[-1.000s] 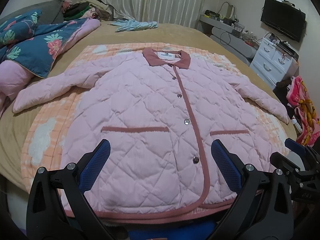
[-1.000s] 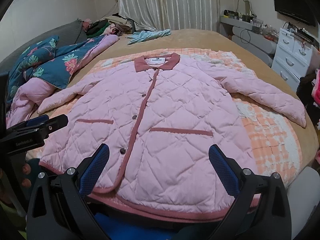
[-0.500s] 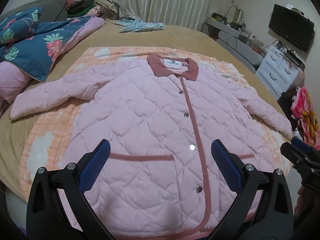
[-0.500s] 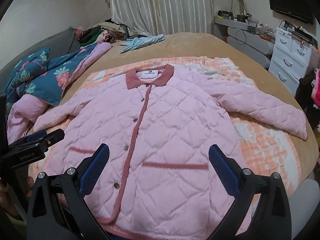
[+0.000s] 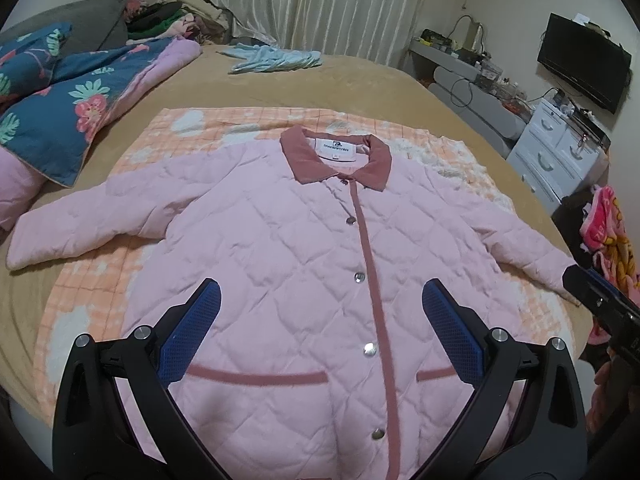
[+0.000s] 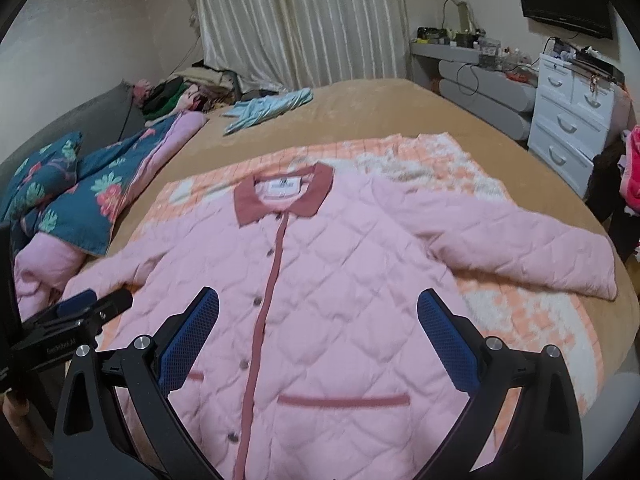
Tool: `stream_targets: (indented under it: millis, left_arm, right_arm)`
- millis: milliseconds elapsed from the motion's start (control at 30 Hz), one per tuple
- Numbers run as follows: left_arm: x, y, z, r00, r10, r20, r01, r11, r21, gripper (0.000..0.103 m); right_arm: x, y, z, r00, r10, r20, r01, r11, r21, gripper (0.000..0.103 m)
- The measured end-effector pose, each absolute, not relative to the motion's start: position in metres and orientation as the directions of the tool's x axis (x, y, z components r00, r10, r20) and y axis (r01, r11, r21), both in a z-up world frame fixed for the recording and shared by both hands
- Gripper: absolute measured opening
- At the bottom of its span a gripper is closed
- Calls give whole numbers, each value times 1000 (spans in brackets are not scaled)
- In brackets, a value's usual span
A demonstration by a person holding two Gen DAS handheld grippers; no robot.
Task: Fold large clothes
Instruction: 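Move the right gripper over the jacket toward the sleeve cuff nearest it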
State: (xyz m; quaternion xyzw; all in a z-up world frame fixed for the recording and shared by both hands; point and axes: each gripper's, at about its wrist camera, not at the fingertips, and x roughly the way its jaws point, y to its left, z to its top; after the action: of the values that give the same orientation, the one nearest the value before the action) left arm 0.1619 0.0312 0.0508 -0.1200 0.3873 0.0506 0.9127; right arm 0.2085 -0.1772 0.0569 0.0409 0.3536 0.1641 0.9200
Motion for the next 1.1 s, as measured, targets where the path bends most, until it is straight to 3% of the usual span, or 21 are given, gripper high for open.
stream_targets:
  millis: [700, 1100]
  left_arm:
    - [241, 17, 58, 698, -53, -714, -154, 963, -221, 95]
    - [288, -1, 39, 676, -56, -735, -123, 975, -187, 95]
  right_arm:
    - [301, -200, 83, 779, 260, -571, -146, 960, 237, 99]
    - [352, -254, 53, 795, 124, -594, 40, 966, 256, 99]
